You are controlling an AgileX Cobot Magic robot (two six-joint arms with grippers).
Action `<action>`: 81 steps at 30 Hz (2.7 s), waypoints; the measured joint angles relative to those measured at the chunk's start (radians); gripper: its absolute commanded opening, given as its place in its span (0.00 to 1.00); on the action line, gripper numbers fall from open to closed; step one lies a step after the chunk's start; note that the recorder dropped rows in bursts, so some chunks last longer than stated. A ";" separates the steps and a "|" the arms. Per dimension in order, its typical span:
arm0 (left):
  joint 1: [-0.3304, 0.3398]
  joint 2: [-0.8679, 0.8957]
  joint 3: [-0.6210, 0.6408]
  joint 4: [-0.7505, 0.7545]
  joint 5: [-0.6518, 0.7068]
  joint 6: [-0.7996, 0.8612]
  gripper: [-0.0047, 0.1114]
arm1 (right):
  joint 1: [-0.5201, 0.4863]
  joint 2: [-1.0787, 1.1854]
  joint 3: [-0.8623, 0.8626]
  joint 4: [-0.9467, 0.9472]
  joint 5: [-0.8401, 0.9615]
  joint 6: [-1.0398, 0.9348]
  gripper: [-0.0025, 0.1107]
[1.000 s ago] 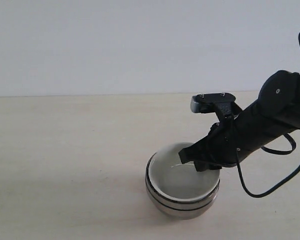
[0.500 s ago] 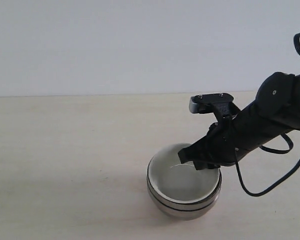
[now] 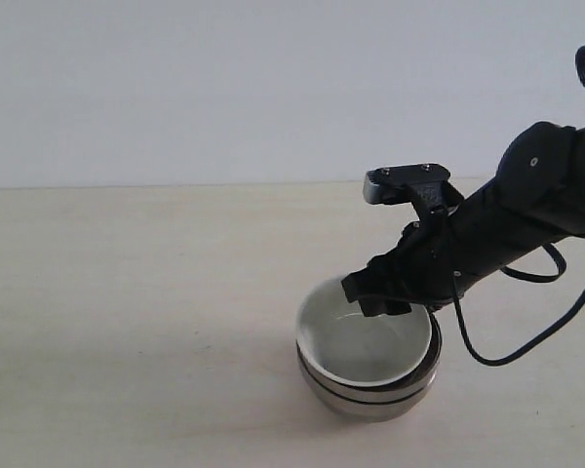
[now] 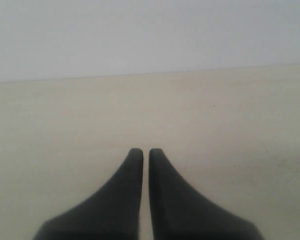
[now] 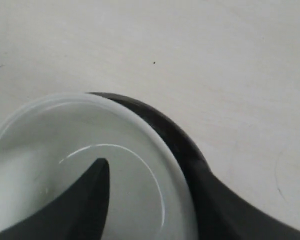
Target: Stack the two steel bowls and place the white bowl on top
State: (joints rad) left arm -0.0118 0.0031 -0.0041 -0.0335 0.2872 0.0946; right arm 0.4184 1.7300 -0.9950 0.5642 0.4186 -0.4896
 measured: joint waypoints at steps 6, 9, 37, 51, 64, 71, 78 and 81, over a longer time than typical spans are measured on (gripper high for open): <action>0.000 0.000 0.000 0.000 0.000 0.000 0.07 | 0.000 -0.083 -0.010 -0.009 -0.019 -0.007 0.40; 0.000 0.000 0.000 0.000 0.000 0.000 0.07 | 0.000 -0.084 -0.010 -0.013 -0.014 -0.007 0.40; 0.000 0.000 0.000 0.000 0.000 0.000 0.07 | 0.220 0.001 -0.047 0.009 -0.037 -0.041 0.02; 0.000 0.000 0.000 0.000 0.000 0.000 0.07 | 0.204 0.001 -0.069 -0.152 -0.123 0.080 0.02; 0.000 0.000 0.000 0.000 0.000 0.000 0.07 | 0.139 0.075 -0.070 -0.182 -0.153 0.162 0.02; 0.000 0.000 0.000 0.000 0.000 0.000 0.07 | 0.139 0.077 -0.070 -0.184 -0.161 0.162 0.02; 0.000 0.000 0.000 0.000 0.000 0.000 0.07 | 0.139 0.023 -0.070 -0.184 -0.149 0.162 0.02; 0.000 0.000 0.000 0.000 0.000 0.000 0.07 | 0.139 -0.018 -0.070 -0.184 -0.118 0.162 0.02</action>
State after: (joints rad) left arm -0.0118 0.0031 -0.0041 -0.0335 0.2872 0.0946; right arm 0.5573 1.7121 -1.0654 0.3802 0.3002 -0.3276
